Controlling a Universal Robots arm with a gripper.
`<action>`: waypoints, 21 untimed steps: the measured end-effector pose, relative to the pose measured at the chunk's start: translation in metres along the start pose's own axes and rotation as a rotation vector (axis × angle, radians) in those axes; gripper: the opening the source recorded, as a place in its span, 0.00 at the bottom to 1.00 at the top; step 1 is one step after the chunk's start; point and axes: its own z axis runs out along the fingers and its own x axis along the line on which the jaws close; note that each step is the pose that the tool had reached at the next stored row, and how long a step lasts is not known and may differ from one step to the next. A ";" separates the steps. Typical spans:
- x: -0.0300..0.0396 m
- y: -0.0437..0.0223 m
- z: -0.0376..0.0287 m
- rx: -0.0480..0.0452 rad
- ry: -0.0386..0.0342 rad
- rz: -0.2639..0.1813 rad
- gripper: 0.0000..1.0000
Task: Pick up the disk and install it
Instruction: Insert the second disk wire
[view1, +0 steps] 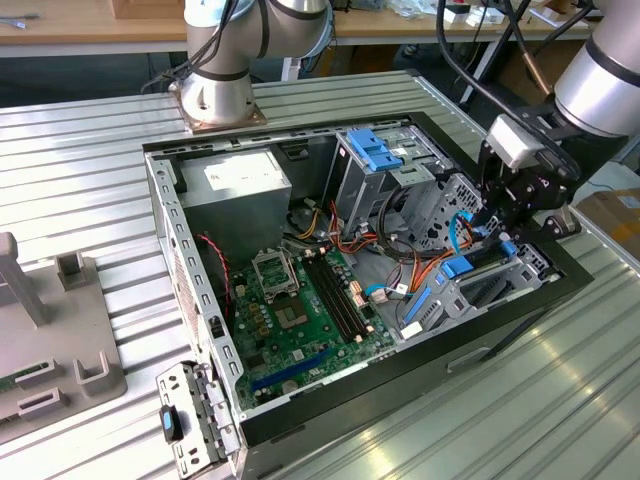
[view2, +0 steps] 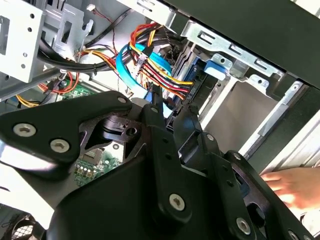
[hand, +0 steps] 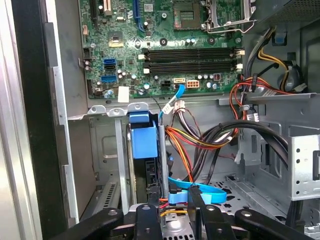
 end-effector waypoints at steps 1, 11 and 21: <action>0.0000 0.0000 0.0000 0.0000 0.0001 0.000 0.36; 0.0000 0.0000 0.0001 -0.0042 -0.0376 0.002 0.28; 0.0001 0.0000 0.0001 0.0012 0.0111 -0.001 0.16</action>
